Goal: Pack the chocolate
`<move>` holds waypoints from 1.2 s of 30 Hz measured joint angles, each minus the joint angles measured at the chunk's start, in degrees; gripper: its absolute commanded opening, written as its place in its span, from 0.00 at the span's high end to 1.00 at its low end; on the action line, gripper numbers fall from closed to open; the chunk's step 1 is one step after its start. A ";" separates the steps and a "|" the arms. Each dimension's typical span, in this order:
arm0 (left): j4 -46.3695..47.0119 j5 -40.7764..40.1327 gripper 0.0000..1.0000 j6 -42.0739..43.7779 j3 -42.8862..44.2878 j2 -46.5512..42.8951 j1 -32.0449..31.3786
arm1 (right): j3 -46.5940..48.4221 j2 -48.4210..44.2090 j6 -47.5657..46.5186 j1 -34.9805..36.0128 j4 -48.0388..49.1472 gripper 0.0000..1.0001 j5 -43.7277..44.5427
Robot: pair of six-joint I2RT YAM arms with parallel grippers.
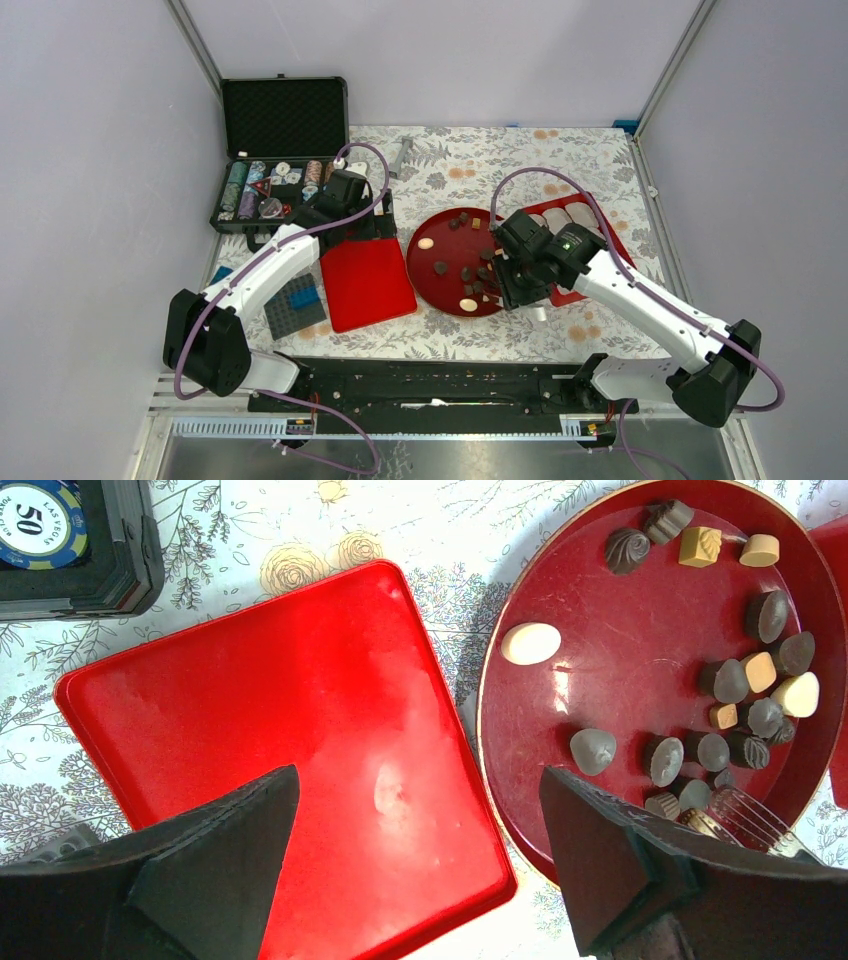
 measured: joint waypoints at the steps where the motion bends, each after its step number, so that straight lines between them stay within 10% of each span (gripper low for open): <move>1: 0.02 0.00 0.01 0.00 0.00 0.00 0.00 | -0.17 0.22 0.09 0.17 0.35 0.56 0.02; 36: 0.20 0.00 0.01 0.04 -0.92 0.00 0.00 | 5.46 2.43 1.29 2.16 1.97 0.73 8.37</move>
